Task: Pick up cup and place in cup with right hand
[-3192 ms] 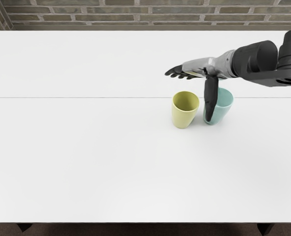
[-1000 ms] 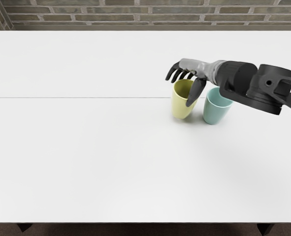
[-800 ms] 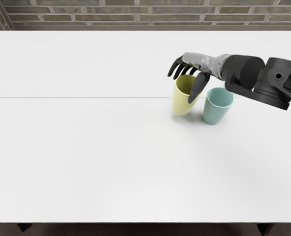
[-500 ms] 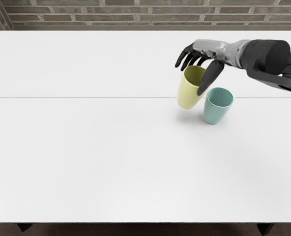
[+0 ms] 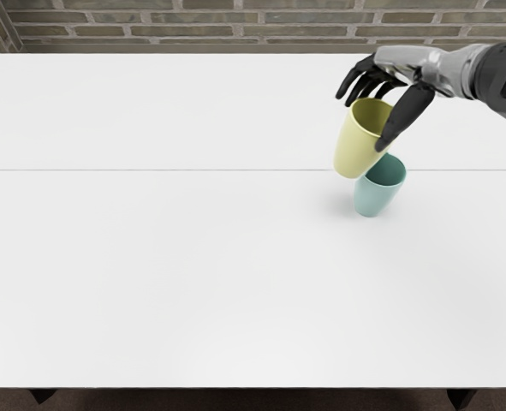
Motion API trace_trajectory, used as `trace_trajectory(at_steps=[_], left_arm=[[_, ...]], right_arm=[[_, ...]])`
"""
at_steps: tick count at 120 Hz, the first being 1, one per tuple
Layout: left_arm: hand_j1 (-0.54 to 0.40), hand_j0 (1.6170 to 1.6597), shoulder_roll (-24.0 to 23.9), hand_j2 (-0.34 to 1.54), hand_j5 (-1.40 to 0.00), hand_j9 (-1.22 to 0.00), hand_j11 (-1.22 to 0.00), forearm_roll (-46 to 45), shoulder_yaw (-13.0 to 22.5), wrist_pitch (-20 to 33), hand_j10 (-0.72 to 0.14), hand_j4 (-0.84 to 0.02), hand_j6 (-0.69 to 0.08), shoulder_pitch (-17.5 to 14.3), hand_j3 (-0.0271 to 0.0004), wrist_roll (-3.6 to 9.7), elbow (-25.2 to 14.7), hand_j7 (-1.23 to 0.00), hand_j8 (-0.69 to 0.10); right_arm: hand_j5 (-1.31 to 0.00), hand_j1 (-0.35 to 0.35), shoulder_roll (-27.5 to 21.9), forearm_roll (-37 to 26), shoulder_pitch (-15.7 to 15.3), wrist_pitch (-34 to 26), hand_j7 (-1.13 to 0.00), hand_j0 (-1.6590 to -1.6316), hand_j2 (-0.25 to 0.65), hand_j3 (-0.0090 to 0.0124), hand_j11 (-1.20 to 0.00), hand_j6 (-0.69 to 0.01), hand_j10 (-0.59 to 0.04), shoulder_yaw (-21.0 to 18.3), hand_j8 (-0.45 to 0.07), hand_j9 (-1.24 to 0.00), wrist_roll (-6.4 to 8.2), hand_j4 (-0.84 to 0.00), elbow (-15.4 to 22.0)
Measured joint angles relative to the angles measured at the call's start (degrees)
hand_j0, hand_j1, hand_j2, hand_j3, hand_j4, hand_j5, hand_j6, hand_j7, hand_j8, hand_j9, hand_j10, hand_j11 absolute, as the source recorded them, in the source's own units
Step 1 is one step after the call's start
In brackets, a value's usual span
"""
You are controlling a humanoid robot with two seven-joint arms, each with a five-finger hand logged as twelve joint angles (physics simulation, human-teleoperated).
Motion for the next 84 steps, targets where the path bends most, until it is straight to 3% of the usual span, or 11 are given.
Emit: trace_trajectory(at_steps=[84], left_arm=[[0.349, 1.6581, 0.0, 0.0, 0.0, 0.0, 0.0, 0.0, 0.0, 0.0, 0.0, 0.0, 0.0, 0.0, 0.0, 0.0, 0.0, 0.0, 0.0]], right_arm=[[-0.63, 0.111, -5.3, 1.1, -0.7, 0.9, -0.61, -1.6573, 0.185, 0.0001, -0.61, -0.482, -0.34, -0.7, -0.336, -0.6, 0.0, -0.459, -1.0]])
